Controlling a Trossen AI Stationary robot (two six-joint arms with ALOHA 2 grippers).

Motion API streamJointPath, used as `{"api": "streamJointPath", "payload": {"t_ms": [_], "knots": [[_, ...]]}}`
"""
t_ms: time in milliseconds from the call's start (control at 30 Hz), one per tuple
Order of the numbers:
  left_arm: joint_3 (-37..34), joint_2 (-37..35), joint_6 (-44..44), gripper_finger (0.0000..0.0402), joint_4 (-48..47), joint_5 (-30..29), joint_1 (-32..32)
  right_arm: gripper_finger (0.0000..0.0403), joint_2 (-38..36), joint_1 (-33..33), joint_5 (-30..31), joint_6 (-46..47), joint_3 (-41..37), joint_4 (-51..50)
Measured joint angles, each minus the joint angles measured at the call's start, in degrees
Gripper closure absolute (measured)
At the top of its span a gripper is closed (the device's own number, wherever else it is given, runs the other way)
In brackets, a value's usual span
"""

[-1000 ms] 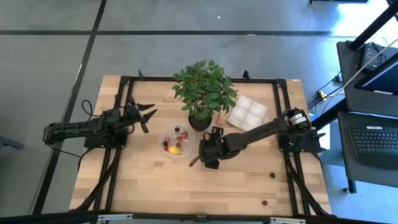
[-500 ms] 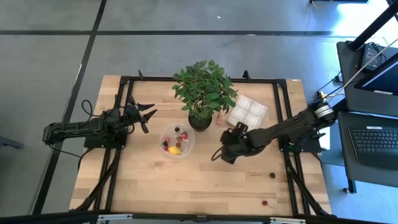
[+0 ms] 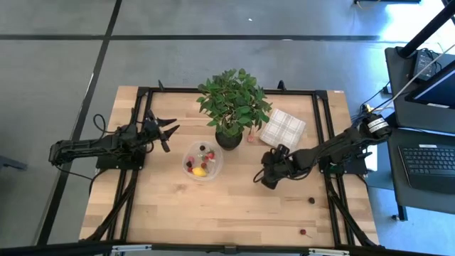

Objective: Pick and placing Produce into tupperware
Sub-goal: Put the left blueberry into the transparent bin

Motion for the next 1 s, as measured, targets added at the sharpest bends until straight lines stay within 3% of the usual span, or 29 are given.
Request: {"api": "streamJointPath", "payload": {"t_ms": [333,500,1000], "knots": [[0.0,0.0,0.0,0.0276,0.0,0.0,0.0,0.016,0.0,-3.5,-3.1,2.5,-4.7,6.0],[0.0,0.0,0.0,0.0276,0.0,0.0,0.0,0.016,0.0,-5.0,-7.8,1.5,-5.6,9.0],[0.0,0.0,0.0,0.0276,0.0,0.0,0.0,0.0162,0.0,-5.2,-7.6,1.4,-7.0,10.0]]}}
